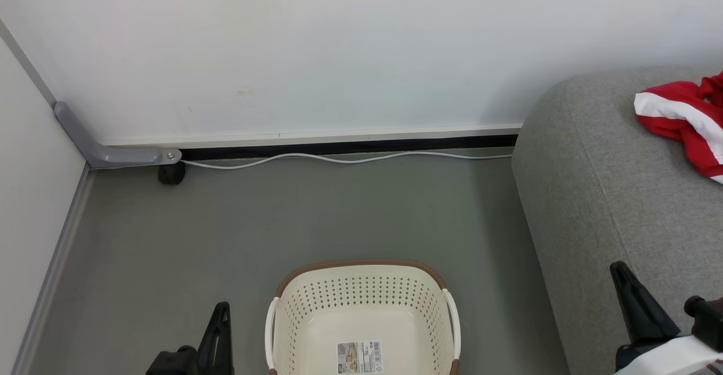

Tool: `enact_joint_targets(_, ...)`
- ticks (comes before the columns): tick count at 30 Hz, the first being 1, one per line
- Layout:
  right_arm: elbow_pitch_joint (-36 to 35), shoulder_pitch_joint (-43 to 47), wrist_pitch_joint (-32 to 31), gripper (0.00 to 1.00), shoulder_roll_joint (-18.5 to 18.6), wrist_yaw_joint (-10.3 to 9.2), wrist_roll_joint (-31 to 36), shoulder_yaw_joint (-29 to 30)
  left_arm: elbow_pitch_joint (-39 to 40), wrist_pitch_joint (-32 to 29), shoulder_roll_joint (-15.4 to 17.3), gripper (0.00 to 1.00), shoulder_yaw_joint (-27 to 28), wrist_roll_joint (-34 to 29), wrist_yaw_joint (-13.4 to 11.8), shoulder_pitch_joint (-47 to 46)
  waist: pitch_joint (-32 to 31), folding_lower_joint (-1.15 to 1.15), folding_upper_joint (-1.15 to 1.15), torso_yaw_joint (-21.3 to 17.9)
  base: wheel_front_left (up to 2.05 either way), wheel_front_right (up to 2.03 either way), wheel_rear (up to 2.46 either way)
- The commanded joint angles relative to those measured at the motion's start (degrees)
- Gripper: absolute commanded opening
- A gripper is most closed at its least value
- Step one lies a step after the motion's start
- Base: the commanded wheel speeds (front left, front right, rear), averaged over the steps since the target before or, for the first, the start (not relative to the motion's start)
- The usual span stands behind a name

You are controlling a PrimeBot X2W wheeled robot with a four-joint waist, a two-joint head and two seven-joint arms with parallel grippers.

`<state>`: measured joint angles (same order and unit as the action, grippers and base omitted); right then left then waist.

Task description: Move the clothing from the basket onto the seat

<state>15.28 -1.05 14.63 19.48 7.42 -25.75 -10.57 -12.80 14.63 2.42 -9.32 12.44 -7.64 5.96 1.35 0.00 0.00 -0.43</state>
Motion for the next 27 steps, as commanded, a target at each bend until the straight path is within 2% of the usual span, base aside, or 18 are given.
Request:
enact_joint_targets(1,-0.9,-0.6,-0.2,0.0,0.6,0.0,-1.0,0.5,1.0,-0.2,0.1,0.0,0.1,1.1,0.2,-0.2,0.0,0.0,0.0,0.0,0.0,0.0,0.0)
enact_joint_targets(6,-1.0,-0.7,-1.0,0.0,0.0,0.0,-3.7,1.1,1.0,-0.8,0.3,0.0,0.6,4.6,0.7,-0.6,-0.2,0.13,0.0,0.0,0.0,0.0,0.0)
enact_joint_targets(11,-0.9,-1.0,-1.8,0.0,-0.6,0.01,-6.5,1.7,0.8,-1.5,0.5,0.0,1.0,8.0,1.3,-1.1,-0.1,0.01,0.0,0.0,0.0,0.0,0.0)
enact_joint_targets(27,-0.9,-1.6,-4.2,0.0,-2.5,0.01,-14.6,3.5,0.3,-3.6,1.0,0.0,2.2,18.1,3.2,-2.7,-0.3,0.0,0.0,0.1,0.0,0.0,0.0)
